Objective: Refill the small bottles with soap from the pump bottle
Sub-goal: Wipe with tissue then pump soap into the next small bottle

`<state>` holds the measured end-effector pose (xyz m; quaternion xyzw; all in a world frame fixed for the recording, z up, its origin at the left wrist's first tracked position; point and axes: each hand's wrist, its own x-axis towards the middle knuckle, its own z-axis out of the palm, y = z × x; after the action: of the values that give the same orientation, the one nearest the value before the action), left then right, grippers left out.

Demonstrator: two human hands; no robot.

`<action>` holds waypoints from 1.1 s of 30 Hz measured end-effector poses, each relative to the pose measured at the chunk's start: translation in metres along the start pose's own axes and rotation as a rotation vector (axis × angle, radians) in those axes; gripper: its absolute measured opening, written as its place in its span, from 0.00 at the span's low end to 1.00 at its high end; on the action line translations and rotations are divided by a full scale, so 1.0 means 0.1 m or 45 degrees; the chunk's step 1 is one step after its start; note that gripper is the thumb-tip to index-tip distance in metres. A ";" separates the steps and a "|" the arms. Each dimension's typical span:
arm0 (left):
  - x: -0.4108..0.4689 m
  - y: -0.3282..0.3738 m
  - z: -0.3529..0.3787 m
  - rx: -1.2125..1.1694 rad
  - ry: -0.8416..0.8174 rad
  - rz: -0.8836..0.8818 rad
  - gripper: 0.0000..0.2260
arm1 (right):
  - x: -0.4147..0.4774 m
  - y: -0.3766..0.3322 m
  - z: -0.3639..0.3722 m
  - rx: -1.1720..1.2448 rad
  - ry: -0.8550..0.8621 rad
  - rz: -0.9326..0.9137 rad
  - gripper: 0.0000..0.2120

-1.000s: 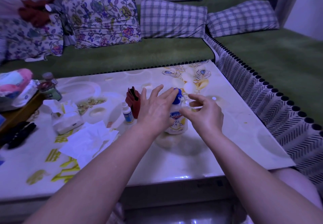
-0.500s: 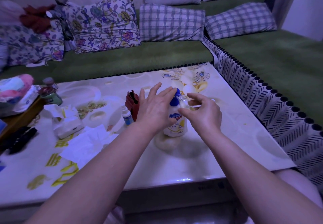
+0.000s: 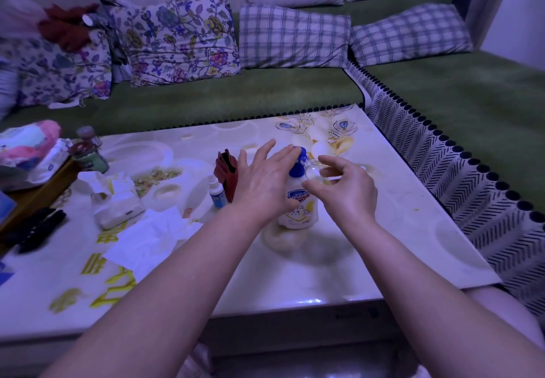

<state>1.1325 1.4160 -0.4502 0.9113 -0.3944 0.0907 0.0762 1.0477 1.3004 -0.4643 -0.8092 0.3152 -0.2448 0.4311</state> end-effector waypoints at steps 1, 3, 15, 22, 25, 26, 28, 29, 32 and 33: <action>0.00 0.00 0.00 0.001 0.000 0.000 0.42 | 0.00 0.00 0.00 0.001 0.002 0.000 0.23; 0.00 0.00 0.00 0.000 -0.002 -0.002 0.42 | 0.00 0.00 0.00 0.004 0.004 0.000 0.23; 0.01 0.00 0.02 0.011 -0.007 -0.003 0.43 | 0.01 -0.01 0.01 -0.006 0.002 0.001 0.23; 0.02 -0.01 0.02 0.007 0.001 -0.003 0.43 | 0.01 -0.01 0.01 -0.010 0.003 0.002 0.23; 0.02 -0.01 0.03 0.016 0.006 -0.008 0.43 | 0.01 0.00 0.01 -0.011 0.006 -0.001 0.23; 0.02 -0.01 0.04 0.020 0.008 -0.009 0.44 | 0.01 0.00 0.01 -0.011 0.006 0.000 0.23; 0.01 -0.01 0.06 0.035 0.016 -0.003 0.44 | 0.01 0.00 0.02 -0.011 0.004 0.003 0.23; 0.00 -0.02 0.06 0.046 0.019 0.003 0.44 | 0.01 0.00 0.02 -0.013 0.005 0.002 0.23; 0.01 -0.02 0.06 0.074 0.021 0.016 0.44 | 0.01 0.01 0.02 -0.013 0.012 0.004 0.23; 0.01 -0.02 0.06 0.083 0.027 0.019 0.44 | 0.00 0.02 0.03 -0.011 0.012 0.006 0.23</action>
<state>1.1354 1.4158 -0.4564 0.9093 -0.3972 0.1137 0.0500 1.0494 1.3010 -0.4671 -0.8091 0.3201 -0.2465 0.4268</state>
